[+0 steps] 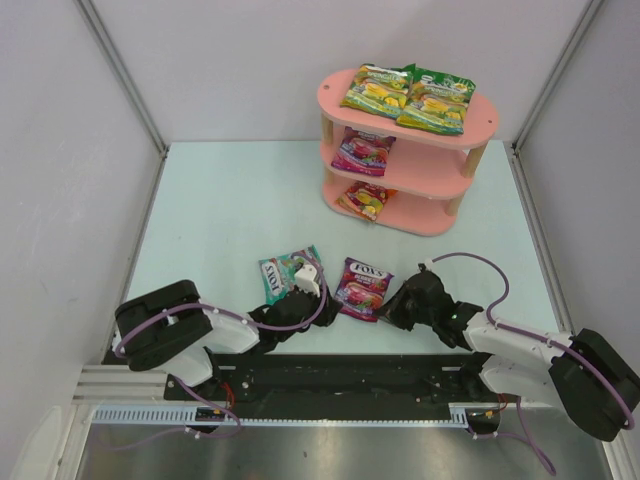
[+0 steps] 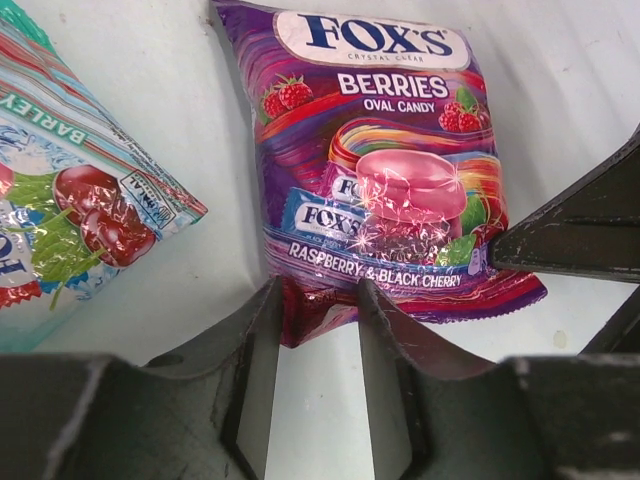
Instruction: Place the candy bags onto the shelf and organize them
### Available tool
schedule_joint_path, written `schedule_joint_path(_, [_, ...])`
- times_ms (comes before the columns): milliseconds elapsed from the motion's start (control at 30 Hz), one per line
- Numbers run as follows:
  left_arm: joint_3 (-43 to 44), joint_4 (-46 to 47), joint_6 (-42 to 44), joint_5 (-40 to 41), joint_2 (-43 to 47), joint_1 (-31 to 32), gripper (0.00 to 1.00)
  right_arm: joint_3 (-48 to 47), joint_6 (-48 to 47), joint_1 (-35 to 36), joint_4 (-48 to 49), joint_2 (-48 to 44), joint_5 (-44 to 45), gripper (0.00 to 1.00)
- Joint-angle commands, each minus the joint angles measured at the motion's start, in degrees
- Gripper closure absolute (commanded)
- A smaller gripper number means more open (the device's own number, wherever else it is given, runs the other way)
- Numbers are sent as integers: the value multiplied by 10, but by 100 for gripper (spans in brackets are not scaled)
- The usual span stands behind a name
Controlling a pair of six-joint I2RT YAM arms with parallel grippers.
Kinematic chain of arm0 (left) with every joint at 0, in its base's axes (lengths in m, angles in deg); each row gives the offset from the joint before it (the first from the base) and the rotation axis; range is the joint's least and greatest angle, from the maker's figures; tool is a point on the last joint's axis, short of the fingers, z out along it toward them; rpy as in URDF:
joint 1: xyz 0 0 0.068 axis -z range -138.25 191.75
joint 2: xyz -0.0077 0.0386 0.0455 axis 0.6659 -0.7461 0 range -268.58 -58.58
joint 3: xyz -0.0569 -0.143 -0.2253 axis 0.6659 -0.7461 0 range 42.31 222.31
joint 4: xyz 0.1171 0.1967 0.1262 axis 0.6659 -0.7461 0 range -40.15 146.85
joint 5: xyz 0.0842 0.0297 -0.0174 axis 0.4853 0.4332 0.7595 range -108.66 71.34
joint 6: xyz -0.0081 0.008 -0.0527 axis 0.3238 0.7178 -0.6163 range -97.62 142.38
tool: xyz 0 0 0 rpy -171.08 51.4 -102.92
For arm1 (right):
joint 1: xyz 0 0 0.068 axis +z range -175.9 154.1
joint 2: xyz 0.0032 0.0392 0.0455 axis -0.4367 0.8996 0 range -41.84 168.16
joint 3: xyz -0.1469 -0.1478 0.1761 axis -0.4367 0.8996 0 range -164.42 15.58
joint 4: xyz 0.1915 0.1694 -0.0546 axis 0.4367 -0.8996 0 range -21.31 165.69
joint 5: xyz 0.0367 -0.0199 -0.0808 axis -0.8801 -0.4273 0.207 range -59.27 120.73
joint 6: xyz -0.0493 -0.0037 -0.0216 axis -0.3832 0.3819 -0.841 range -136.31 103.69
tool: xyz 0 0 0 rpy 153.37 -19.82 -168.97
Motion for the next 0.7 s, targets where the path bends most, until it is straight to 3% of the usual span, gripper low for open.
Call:
schedule_joint_path(0, [12,43,8,-31,-10,0,61,1,16,-6,51,2,-30,100])
schedule_joint_path(100, [16,43,14,-39,-12,-1,69,3,20,-9,61,4,-38,100])
schedule_joint_path(200, [22,39,18,-45,-14,0,88,5,20,-8,61,6,-39,100])
schedule_joint_path(233, [25,32,19,-46,-13,0,100,5,17,-8,60,6,-40,100])
schedule_joint_path(300, [30,20,21,-49,-10,-1,100,6,9,-9,54,5,-36,95])
schedule_joint_path(367, [44,-13,20,-43,-3,-1,100,6,1,-9,44,2,-31,82])
schedule_joint_path(400, [48,-22,19,-43,-2,0,100,5,-6,-9,29,0,-15,69])
schedule_joint_path(500, [75,-73,12,-48,1,0,100,1,-25,-4,-8,-21,27,55])
schedule_joint_path(667, [117,-145,-16,-38,6,14,100,-23,-75,1,-108,-58,116,43])
